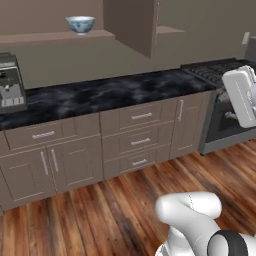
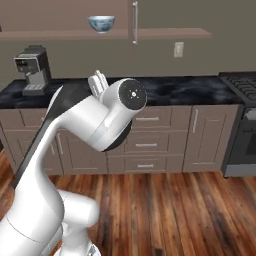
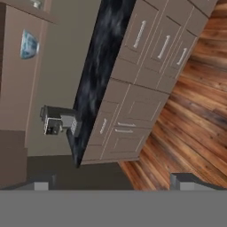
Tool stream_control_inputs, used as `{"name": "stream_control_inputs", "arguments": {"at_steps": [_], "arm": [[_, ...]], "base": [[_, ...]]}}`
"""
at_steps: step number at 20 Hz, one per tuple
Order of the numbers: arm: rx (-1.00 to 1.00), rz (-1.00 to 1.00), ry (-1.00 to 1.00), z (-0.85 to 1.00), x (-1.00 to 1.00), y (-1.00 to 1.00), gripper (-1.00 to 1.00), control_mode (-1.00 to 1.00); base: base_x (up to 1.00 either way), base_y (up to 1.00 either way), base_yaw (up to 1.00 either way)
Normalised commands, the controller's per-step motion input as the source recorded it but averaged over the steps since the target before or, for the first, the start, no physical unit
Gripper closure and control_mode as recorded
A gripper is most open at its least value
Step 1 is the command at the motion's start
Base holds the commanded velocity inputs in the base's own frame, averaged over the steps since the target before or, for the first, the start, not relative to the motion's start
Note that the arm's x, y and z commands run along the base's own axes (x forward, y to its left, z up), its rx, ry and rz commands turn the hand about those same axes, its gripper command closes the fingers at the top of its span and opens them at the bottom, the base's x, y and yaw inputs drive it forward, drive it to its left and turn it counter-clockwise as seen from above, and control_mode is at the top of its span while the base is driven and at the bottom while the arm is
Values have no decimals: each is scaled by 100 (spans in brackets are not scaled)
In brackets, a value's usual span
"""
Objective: Move the bowls from the cabinet to the plates on the dining table.
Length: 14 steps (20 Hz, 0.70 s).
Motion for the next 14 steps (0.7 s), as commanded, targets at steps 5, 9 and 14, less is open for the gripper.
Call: {"name": "stream_control_inputs", "arguments": {"at_steps": [5,9,14], "arm": [[0,0,0,0,0,0,-100,100],[0,0,0,0,0,0,-100,100],[0,0,0,0,0,0,-100,100]], "base": [[-1,13,25],[0,11,25],[0,15,24]]}}
